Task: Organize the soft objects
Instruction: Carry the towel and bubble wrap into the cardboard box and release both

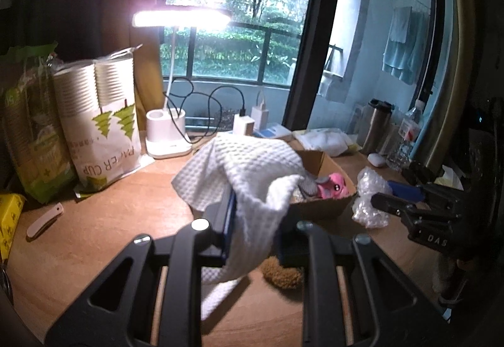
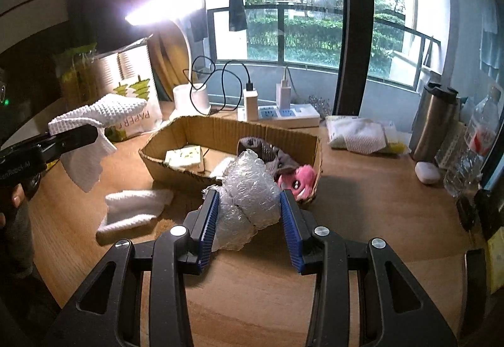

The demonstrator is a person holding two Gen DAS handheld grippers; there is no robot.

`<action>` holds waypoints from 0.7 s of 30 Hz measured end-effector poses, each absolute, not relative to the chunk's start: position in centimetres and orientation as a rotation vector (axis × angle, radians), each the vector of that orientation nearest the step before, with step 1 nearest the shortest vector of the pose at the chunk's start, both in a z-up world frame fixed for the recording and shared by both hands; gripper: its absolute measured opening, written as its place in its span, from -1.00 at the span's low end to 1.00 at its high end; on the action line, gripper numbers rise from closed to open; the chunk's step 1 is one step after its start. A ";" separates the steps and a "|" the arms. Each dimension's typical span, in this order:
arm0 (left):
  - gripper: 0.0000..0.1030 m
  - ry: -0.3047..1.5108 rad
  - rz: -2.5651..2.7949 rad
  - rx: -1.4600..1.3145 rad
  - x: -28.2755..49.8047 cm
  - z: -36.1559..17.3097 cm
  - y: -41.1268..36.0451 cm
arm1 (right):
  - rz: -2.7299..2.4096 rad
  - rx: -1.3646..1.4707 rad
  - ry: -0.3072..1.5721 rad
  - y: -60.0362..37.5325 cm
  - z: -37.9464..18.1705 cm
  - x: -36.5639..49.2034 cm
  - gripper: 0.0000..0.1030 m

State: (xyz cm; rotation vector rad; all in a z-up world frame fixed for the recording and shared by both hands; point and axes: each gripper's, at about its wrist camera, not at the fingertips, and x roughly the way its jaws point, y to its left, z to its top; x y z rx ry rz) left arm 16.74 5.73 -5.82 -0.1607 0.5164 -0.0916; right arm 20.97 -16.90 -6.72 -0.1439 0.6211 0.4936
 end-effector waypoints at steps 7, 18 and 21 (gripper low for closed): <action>-0.59 0.487 -0.095 -0.147 18.3 -4.9 5.2 | 0.499 -0.122 0.598 -17.6 -5.9 22.0 -0.19; -0.59 0.476 -0.090 -0.132 22.3 -5.0 4.2 | 0.489 -0.110 0.594 -18.4 -5.4 25.1 -0.19; -0.59 0.485 -0.096 -0.129 23.6 -5.4 3.6 | 0.488 -0.108 0.593 -18.7 -5.2 25.9 -0.19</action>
